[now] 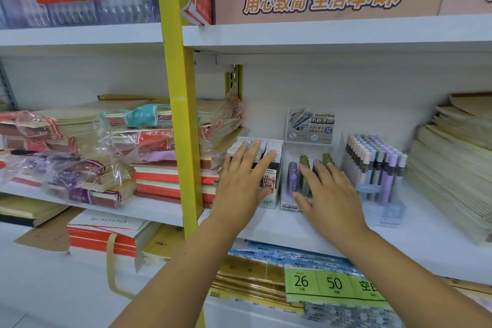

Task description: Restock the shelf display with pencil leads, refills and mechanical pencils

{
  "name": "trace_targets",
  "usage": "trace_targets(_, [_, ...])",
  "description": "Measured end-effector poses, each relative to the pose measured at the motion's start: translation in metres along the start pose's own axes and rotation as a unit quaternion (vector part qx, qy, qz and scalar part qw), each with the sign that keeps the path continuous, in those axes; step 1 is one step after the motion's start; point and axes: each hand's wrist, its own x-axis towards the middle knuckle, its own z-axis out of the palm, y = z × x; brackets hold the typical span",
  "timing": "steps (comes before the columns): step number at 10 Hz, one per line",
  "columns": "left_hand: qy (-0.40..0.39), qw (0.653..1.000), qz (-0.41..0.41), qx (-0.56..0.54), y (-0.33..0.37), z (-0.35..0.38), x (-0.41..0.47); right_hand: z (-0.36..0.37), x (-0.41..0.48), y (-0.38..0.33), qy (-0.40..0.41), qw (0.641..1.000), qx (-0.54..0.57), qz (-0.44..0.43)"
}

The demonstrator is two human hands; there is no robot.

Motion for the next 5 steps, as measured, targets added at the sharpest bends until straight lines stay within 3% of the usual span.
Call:
trace_targets(2, [-0.002, 0.999, -0.025, 0.022, 0.009, 0.004, 0.002, 0.0, 0.0, 0.001, -0.019, 1.0, -0.002, -0.001])
trace_targets(4, [0.034, 0.998, 0.02, -0.045, 0.039, -0.043, -0.036, -0.043, -0.04, 0.001, 0.03, 0.983, 0.175, -0.039])
trace_targets(5, [0.081, 0.991, 0.052, -0.09, 0.048, -0.072, -0.101, -0.074, -0.099, 0.021, 0.078, 0.963, 0.247, -0.074])
